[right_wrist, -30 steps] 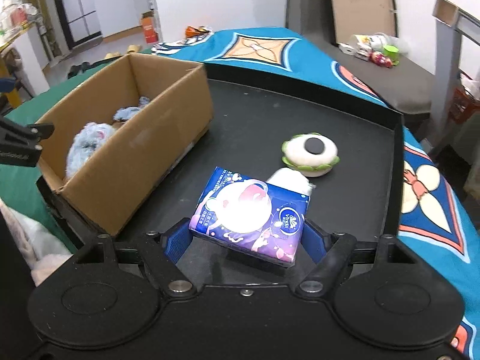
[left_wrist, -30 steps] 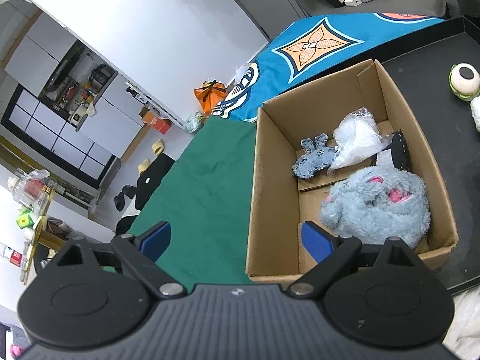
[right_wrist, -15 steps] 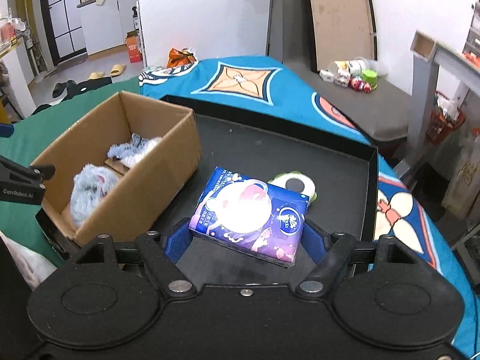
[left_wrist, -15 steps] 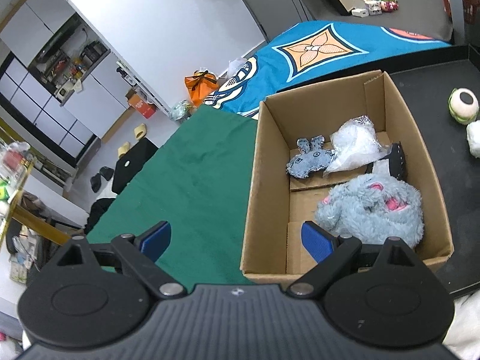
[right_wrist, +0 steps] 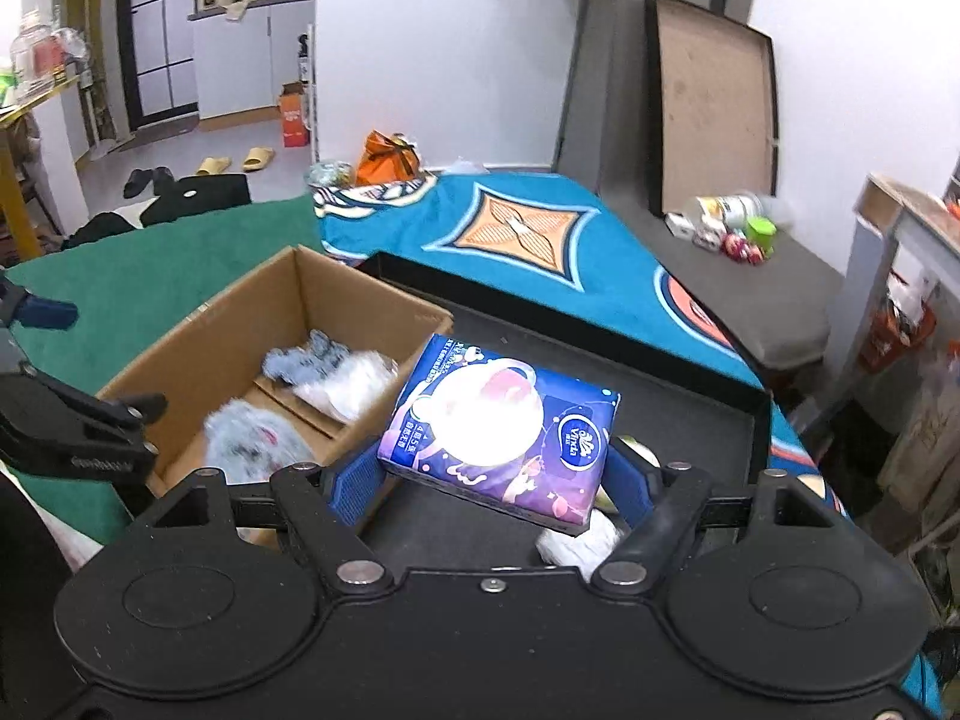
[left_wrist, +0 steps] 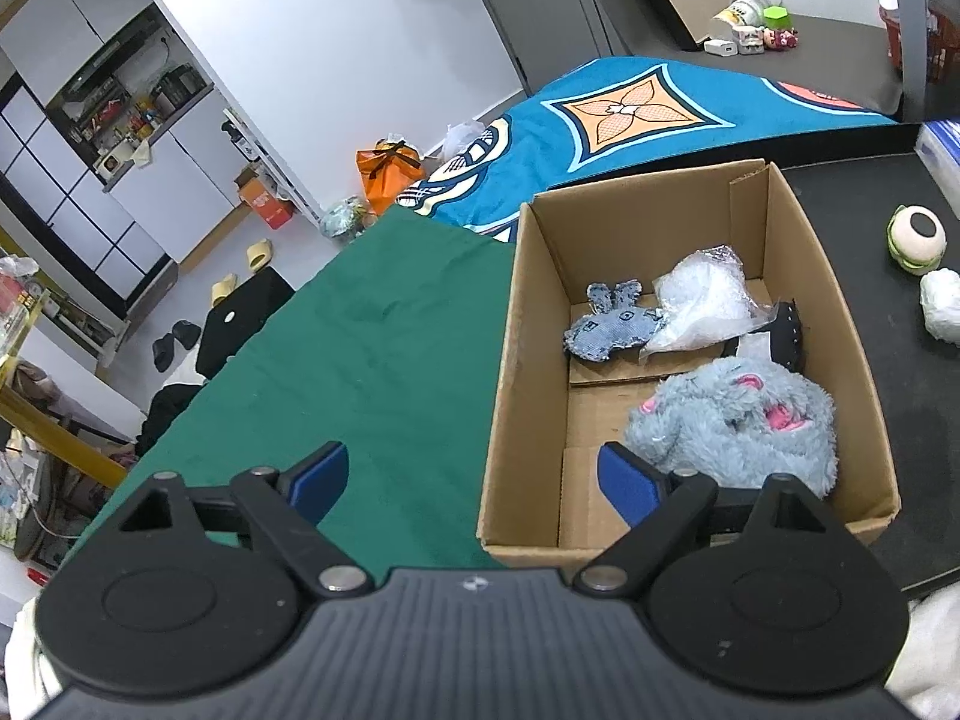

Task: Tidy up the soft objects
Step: 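Carry the tissue pack with the right tool into the box and release, then reach the right tool down to the white cloth bundle and grasp it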

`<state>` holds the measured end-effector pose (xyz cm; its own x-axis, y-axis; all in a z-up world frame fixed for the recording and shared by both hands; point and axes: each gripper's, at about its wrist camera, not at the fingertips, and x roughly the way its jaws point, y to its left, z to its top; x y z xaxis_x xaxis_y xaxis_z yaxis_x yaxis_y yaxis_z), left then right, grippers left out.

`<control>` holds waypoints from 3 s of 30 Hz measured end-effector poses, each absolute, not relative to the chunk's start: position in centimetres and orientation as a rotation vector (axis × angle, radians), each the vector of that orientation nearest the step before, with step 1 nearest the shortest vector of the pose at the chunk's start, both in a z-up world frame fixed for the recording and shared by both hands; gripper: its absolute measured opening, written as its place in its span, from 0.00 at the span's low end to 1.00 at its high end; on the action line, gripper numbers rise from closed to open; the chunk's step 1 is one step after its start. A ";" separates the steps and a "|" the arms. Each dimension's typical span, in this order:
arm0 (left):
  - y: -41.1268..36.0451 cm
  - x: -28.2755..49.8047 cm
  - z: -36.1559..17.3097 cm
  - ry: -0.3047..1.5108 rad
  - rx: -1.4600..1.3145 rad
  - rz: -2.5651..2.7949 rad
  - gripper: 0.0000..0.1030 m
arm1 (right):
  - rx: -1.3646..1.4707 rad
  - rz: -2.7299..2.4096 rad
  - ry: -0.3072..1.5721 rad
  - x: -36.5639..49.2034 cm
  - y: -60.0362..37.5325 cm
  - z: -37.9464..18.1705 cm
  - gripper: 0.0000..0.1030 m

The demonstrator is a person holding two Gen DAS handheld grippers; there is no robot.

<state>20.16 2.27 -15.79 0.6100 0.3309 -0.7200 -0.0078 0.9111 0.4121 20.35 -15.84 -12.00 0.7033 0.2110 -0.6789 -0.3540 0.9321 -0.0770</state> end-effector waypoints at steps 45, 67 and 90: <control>5.3 21.2 -16.9 0.995 0.200 0.123 0.16 | -0.224 0.440 0.722 22.7 -8.8 -8.9 0.88; 3.4 20.3 -15.9 0.917 0.327 0.200 0.54 | -0.220 0.381 0.706 22.1 -17.4 -9.5 0.93; 0.5 19.9 -15.3 0.824 0.493 0.282 0.87 | -0.121 0.382 0.790 23.7 -25.6 -16.0 0.94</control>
